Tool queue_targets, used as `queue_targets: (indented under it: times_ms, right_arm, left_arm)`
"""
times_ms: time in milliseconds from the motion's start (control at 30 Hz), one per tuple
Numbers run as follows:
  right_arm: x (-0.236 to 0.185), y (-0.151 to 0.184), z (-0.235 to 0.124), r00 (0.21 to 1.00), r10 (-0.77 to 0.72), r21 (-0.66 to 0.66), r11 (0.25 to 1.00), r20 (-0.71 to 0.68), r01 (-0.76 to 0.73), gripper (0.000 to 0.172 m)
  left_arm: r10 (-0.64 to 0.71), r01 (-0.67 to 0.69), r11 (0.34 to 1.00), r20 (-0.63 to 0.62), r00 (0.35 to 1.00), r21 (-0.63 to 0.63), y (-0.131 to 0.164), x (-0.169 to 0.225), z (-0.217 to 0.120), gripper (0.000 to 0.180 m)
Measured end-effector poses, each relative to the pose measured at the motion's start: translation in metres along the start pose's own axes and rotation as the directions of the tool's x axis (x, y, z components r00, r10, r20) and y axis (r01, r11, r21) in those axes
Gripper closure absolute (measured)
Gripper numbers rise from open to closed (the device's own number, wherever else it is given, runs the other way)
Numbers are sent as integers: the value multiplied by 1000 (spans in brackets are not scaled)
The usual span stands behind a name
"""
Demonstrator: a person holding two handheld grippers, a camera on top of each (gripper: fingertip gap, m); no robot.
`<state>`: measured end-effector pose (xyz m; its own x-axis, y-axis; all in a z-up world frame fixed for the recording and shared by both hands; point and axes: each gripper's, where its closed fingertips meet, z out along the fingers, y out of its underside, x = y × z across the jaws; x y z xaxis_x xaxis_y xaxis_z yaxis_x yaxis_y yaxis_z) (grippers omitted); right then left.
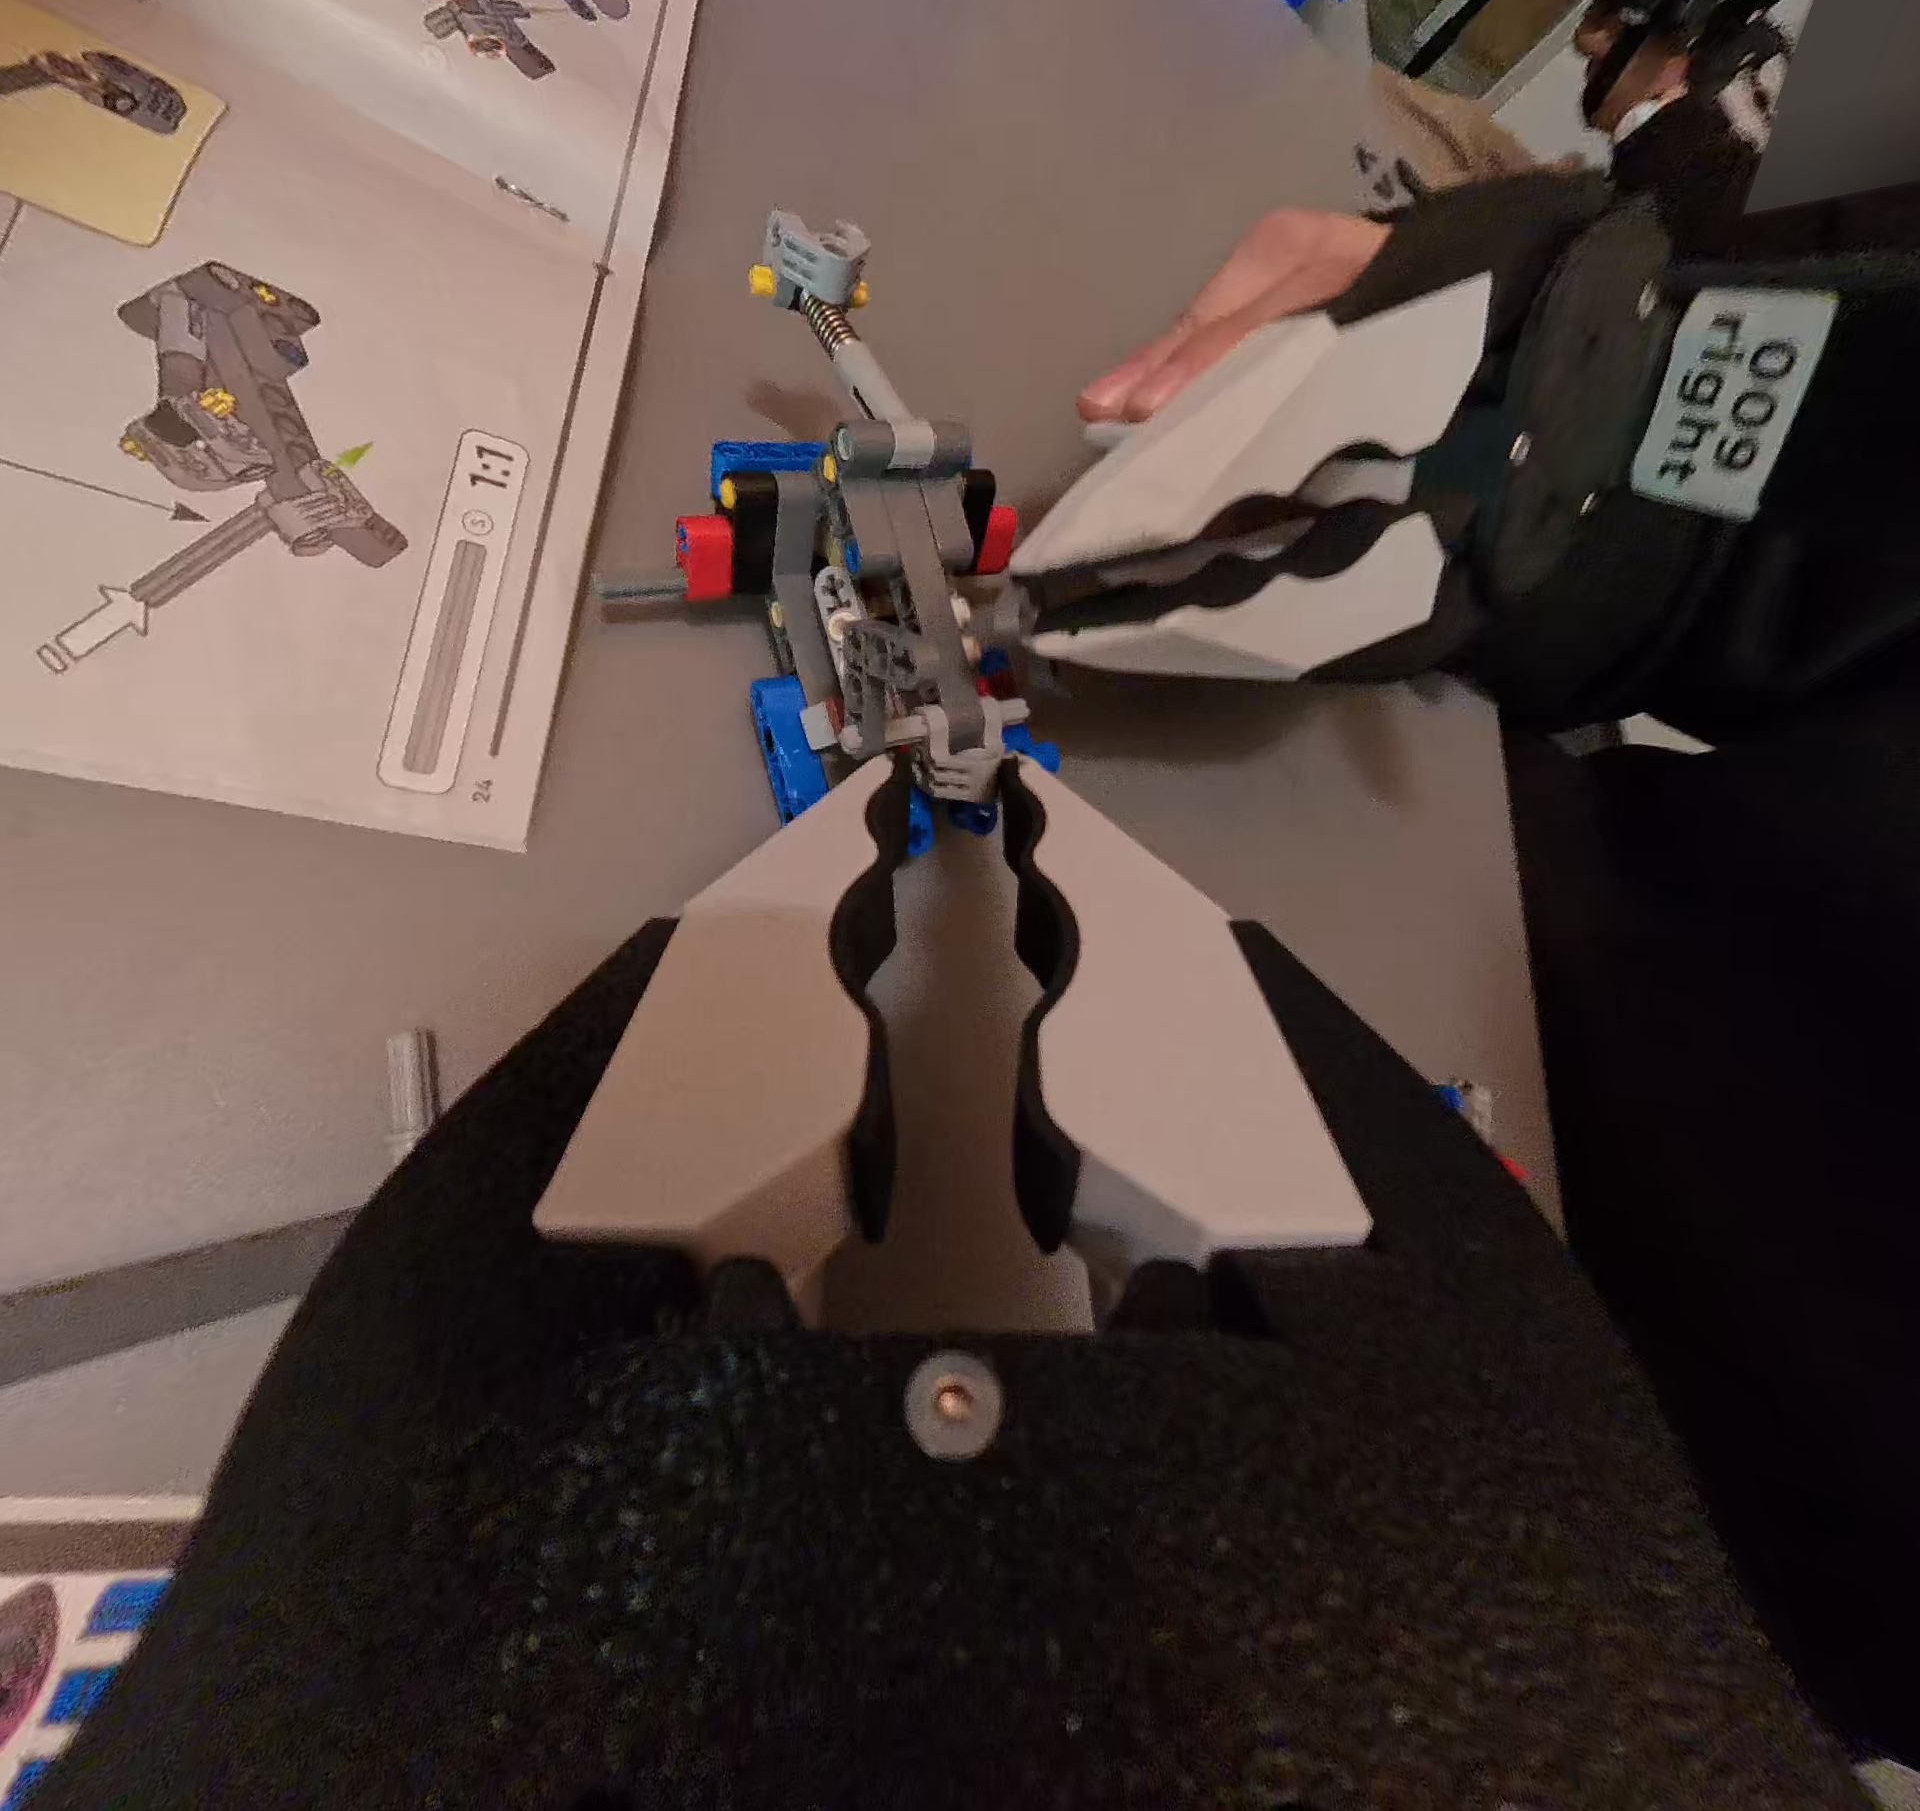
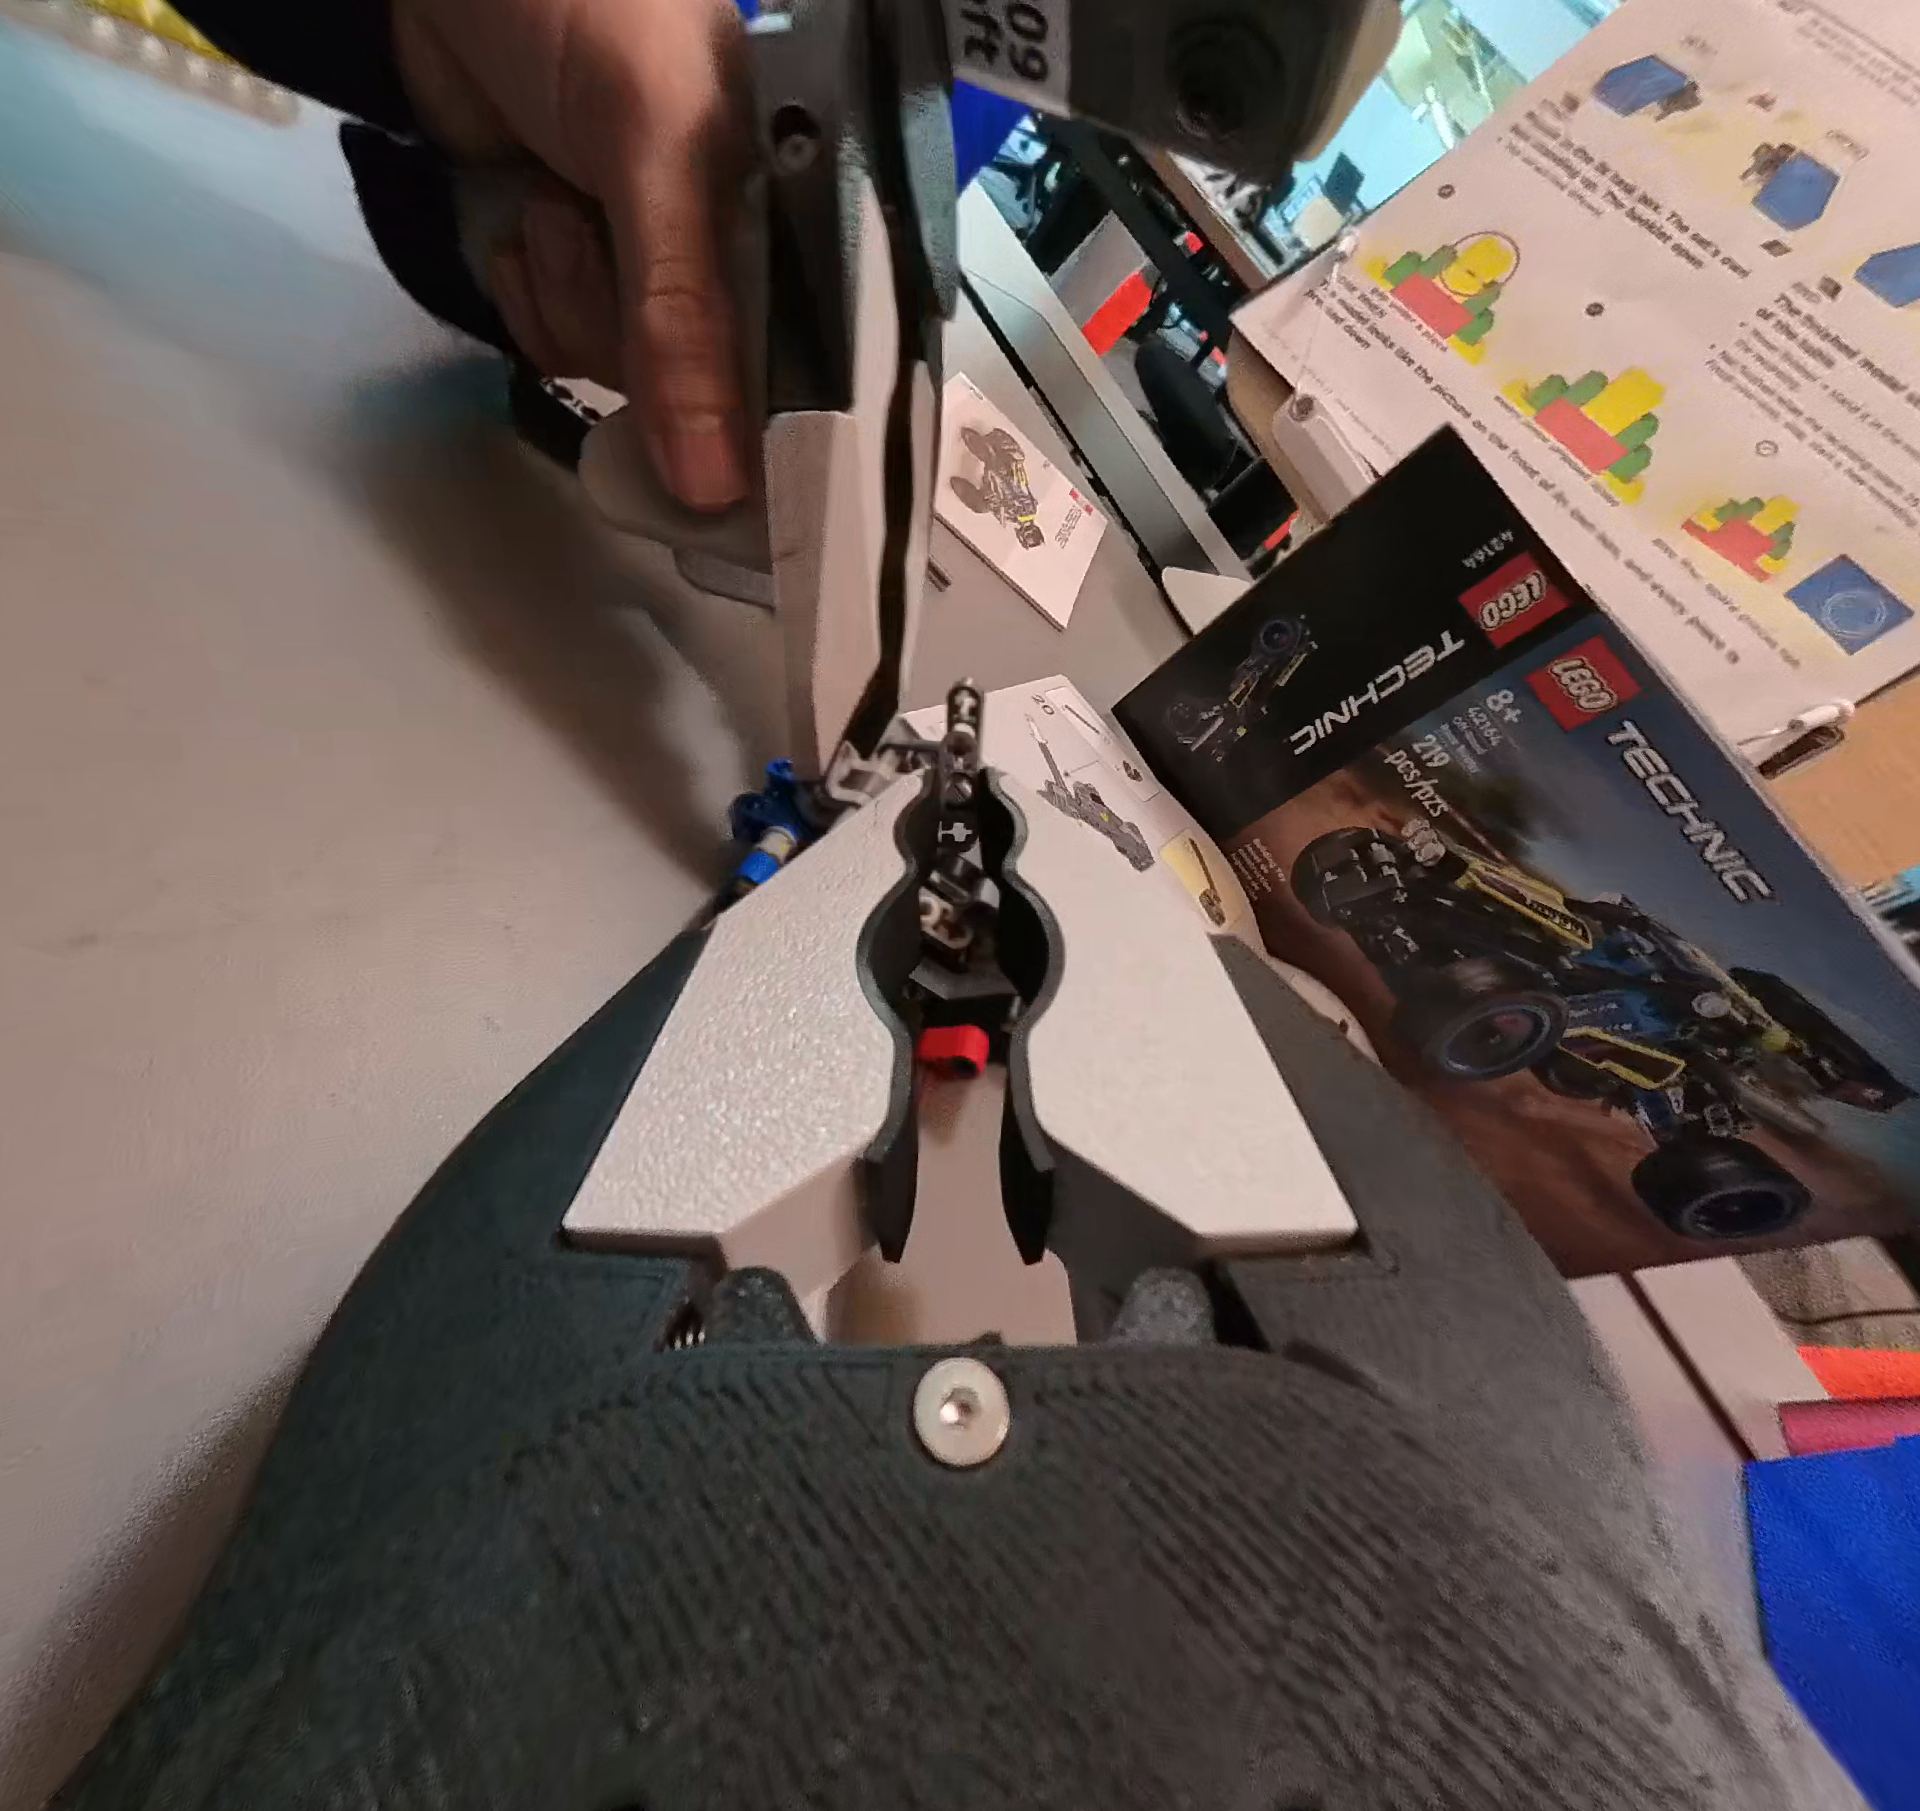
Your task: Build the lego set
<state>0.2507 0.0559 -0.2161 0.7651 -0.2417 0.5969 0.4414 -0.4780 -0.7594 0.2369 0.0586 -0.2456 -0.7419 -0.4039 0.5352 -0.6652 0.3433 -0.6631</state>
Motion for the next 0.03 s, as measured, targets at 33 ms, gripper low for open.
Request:
queue_targets:
  times_ms: [33]
  right_arm:
    - [2, 1, -3, 999, 39, -1, 999, 4, -39, 167]
  left_arm:
    - [25, -25, 1000, 25, 999, 1, 1, 1, 0, 167]
